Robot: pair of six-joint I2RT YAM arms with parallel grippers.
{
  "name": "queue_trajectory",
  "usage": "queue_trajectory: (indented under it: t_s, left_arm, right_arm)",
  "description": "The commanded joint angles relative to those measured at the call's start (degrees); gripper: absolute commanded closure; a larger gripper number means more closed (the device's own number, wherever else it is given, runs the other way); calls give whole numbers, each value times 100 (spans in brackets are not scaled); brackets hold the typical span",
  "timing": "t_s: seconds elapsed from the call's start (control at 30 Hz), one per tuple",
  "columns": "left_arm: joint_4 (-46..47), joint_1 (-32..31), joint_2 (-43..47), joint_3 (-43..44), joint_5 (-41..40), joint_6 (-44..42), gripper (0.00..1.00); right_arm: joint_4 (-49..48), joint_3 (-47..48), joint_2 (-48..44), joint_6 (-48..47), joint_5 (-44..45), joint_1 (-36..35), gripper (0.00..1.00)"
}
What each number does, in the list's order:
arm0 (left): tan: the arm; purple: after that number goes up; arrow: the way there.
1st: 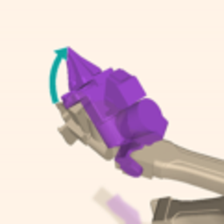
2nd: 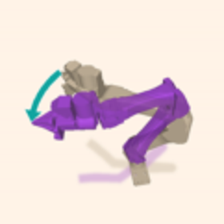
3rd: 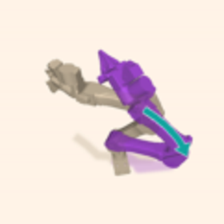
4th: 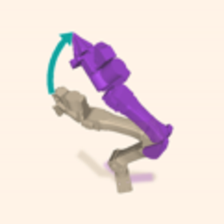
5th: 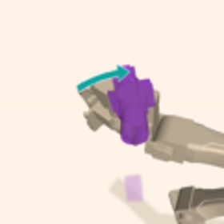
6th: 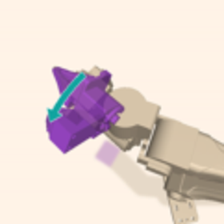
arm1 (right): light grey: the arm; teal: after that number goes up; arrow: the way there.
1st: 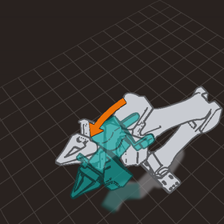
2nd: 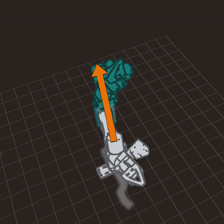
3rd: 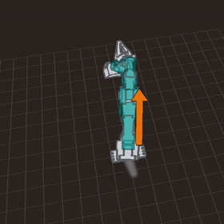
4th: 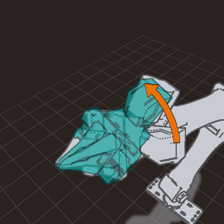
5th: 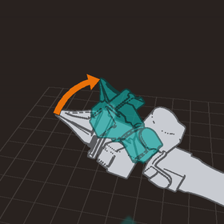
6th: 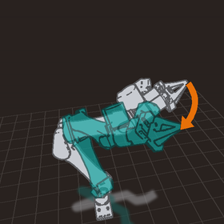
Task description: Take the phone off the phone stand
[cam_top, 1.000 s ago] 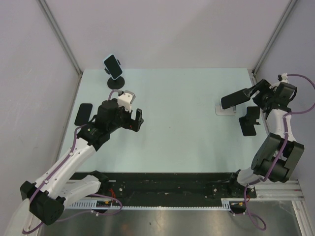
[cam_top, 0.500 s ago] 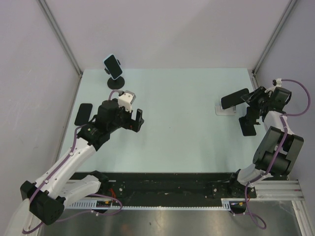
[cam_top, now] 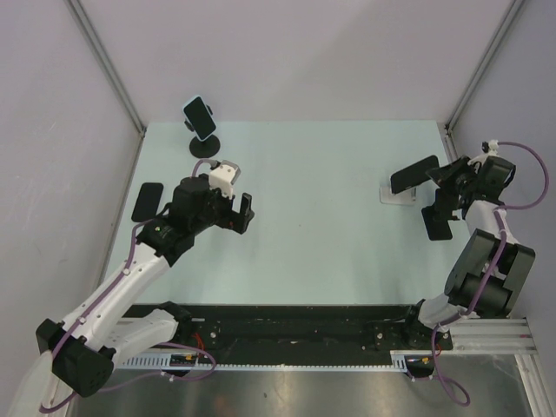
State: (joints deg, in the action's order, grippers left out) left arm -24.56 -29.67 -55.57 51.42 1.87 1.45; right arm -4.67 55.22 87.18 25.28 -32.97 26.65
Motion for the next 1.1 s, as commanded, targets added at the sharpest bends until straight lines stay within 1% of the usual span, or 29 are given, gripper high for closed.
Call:
queue_trajectory:
  t_s: [0.0,0.2,0.3,0.43,0.53,0.57,0.63,0.67,0.77,0.8,0.83,0.87,0.9,1.0,1.03,1.07]
  left_arm:
    - [206,-47,-6,-9,200,-277,0]
    - [302,-56,2,-44,366,-303,0]
    - [390,-91,55,-79,498,-339,0]
    - [574,-310,134,-184,621,-453,0]
    - [794,-486,204,-264,718,-488,0]
    - [855,-539,222,-290,718,-523,0]
    - [987,-741,266,-334,701,-637,0]
    - [1014,-812,266,-334,692,-664,0]
    - [1146,-1128,345,-282,666,-734,0]
    - [1224,-1224,363,-273,648,-786,0]
    - [1260,-1408,398,-273,613,-822,0]
    - [1313,-1506,441,-273,587,-857,0]
    - [1374,-1594,451,-273,560,-892,0]
    - [1392,-1875,363,-141,385,-884,0]
    - [1410,-1998,328,-106,341,-875,0]
    - [1410,-2068,293,-71,236,-884,0]
  right_arm:
    - [-333,41,-675,126,-113,24,100]
    - [-193,6,-1431,320,-209,-107,100]
    - [-70,-29,-1808,373,-289,-327,100]
    - [272,-125,-2231,382,-289,-827,100]
    - [651,-300,-2556,355,-184,-1381,100]
    - [660,-406,-2652,399,-140,-1678,100]
    - [643,-695,-2899,617,-96,-1926,100]
    - [608,-775,-2969,697,-87,-2214,100]
    - [546,-1030,-3154,830,-8,-2647,100]
    - [520,-1092,-3180,864,53,-3083,100]
    - [528,-1153,-3241,891,115,-3270,100]
    - [293,-1276,-3277,996,229,-3446,100]
    - [126,-1338,-3286,1040,273,-3831,100]
    - [-261,-1540,-3269,1295,484,-4360,100]
    - [-341,-1576,-3242,1339,546,-4692,100]
    - [-429,-1602,-3225,1392,668,-4818,100]
